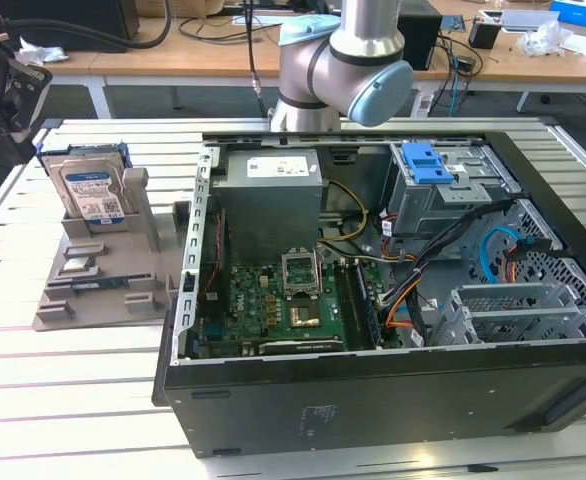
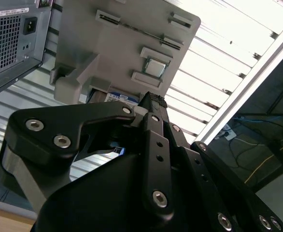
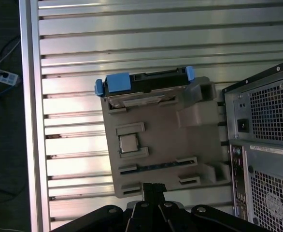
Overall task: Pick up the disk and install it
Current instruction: 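Reach for the disk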
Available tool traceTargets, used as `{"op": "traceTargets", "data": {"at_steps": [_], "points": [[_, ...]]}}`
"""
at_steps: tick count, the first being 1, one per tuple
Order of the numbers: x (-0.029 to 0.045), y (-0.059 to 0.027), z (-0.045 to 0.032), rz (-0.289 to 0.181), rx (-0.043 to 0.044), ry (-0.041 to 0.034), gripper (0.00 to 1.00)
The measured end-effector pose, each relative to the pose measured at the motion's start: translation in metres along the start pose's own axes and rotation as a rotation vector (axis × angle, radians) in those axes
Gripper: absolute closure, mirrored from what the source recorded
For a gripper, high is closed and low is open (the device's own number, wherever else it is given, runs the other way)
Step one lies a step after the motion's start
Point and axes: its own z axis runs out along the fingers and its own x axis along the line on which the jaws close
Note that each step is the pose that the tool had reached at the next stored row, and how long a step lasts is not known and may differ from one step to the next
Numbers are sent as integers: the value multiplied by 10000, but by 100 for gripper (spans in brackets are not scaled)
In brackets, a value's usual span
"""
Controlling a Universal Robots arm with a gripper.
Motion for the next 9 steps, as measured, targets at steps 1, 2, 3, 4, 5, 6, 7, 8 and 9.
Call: {"op": "traceTargets", "data": {"at_steps": [1,2,3,4,5,6,7,8,9], "points": [[9,-1,0,0,0,0,89],[16,-1,-1,0,0,0,89],[24,-2,-1,0,0,0,89],[31,-2,-1,0,0,0,89],[40,-3,-1,-1,0,0,89],[49,-4,-1,0,0,0,89],[61,-4,-2,0,0,0,89],[76,-6,-2,0,0,-1,89],[83,-6,-2,0,0,0,89]]}}
